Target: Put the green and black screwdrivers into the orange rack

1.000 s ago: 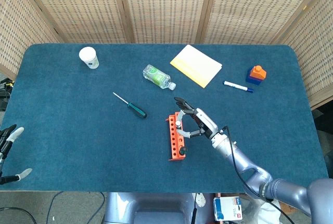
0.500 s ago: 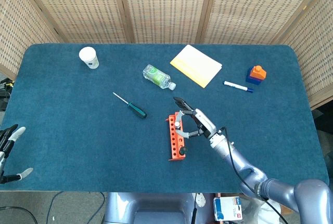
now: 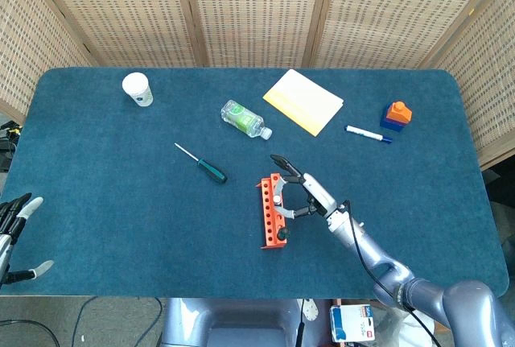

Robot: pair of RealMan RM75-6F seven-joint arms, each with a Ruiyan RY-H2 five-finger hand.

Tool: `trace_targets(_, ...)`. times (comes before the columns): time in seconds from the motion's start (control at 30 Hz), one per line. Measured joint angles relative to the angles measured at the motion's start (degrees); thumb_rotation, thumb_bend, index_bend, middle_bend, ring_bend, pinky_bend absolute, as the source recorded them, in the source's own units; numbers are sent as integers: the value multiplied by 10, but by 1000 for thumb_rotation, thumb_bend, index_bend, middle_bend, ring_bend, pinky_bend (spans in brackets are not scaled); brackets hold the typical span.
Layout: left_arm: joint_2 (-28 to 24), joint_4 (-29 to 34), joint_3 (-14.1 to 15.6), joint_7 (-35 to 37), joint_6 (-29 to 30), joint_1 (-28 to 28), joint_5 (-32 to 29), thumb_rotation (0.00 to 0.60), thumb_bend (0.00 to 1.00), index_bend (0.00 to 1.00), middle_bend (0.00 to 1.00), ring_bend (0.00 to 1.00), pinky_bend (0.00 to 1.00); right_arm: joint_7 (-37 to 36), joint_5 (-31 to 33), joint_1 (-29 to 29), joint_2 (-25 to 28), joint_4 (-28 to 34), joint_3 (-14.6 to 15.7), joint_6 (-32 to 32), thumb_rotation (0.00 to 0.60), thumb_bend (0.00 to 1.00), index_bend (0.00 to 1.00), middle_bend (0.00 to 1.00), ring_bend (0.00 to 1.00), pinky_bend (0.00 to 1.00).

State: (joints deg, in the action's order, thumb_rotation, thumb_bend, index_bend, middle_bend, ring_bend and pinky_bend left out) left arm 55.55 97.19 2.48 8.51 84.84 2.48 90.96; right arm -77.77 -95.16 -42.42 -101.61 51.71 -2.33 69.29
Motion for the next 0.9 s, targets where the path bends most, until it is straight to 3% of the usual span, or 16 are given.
trace_targets(0.17,0,0,0,0,-1,0,1,600,0,0,0,0,0,9,-3,-2,-1,-6,6,4,600,313,642,0,0,0)
trace_targets(0.67,0,-1,1,2,1,0,2,600,0,0,0,0,0,35,-1,-10,15,18,13,-4,600,162,230,0,0,0)
trace_targets(0.9,-1,-2,2,4,2,0,3,600,0,0,0,0,0,49,7,-11,27,38,6,-2,600,147,193,0,0,0)
